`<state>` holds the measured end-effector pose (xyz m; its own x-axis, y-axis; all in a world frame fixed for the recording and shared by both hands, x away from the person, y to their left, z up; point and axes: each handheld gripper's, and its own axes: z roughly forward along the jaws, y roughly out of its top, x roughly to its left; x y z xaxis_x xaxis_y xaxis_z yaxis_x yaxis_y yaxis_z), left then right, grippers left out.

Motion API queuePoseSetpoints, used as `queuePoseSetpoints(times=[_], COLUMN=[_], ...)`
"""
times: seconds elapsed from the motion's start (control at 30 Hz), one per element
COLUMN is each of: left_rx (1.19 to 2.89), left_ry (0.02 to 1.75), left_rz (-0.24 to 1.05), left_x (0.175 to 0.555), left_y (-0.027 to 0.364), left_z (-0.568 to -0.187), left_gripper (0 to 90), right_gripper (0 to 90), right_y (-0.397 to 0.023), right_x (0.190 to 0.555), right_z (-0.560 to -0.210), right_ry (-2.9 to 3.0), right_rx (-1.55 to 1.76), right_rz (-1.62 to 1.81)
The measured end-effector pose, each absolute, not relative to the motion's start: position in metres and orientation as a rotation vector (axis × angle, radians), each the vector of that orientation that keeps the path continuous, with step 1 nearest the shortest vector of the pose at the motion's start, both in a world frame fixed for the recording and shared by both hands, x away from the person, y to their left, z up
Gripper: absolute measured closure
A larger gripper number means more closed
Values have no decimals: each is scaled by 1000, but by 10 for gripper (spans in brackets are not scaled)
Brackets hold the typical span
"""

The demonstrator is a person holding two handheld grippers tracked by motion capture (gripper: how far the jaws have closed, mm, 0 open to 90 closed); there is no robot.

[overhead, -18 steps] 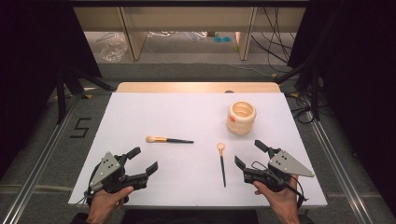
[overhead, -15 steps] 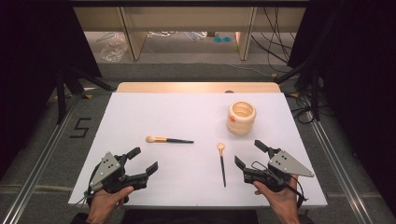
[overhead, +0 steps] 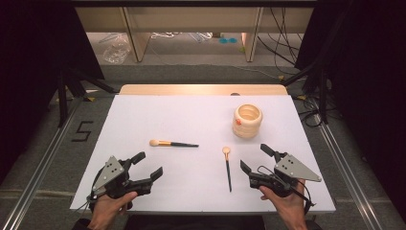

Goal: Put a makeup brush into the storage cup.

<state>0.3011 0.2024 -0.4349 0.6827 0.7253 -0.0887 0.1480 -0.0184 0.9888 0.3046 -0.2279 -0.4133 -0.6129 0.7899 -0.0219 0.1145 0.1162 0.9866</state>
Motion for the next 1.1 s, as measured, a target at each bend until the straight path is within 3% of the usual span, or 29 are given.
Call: queuePoseSetpoints(times=[0.5,1.1], left_rx=[1634,1811], left_ry=[761,754], left_rz=[501,450], left_x=[306,345], left_y=[195,189], left_z=[-432,-418], left_gripper=[160,161], right_gripper=[158,160], right_y=[-227,-226], right_x=[305,305], right_z=[-414,-415], right_ry=[1868,1892], right_rx=[866,872], right_rz=[1534,1545])
